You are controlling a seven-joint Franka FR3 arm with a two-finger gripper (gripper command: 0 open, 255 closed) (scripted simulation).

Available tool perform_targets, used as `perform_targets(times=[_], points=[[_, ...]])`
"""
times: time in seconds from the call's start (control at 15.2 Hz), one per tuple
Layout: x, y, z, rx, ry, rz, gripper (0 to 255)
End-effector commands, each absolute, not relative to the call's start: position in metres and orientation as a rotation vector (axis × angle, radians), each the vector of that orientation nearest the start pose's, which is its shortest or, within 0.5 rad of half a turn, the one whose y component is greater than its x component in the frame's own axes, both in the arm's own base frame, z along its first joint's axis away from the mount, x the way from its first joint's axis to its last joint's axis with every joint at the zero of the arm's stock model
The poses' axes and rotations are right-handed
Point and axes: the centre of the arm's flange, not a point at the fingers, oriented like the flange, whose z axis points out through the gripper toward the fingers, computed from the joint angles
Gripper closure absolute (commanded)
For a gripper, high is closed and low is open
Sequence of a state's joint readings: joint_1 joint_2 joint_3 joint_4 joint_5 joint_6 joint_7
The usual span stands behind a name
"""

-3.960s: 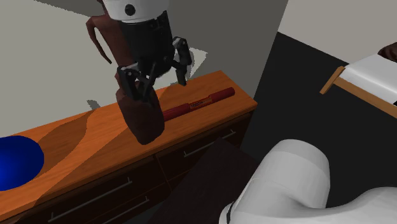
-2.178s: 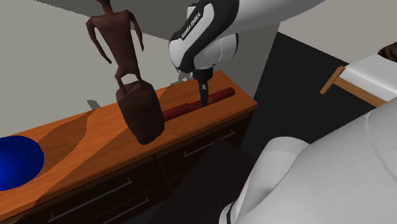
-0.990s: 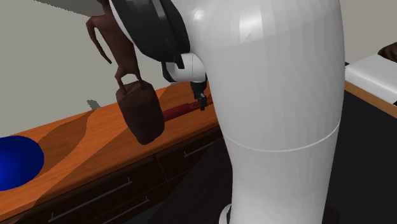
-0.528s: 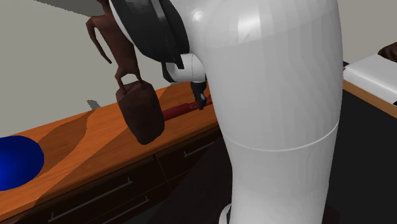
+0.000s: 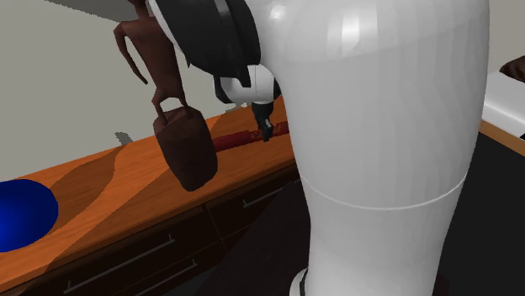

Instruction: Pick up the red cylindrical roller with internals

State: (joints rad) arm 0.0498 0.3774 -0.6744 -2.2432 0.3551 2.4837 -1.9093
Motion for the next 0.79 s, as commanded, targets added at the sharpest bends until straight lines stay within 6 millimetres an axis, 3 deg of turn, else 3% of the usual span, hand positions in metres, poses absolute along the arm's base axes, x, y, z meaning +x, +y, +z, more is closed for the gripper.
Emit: perform_targets(times=[0.0,0.59,0.73], points=[[0.433,-0.32,0.241,-2.721,-1.537,0.045,255],[0.433,-0.32,0.288,-2.721,-1.537,0.045,255],[0.433,-0.32,0.289,-2.721,-1.537,0.045,255]])
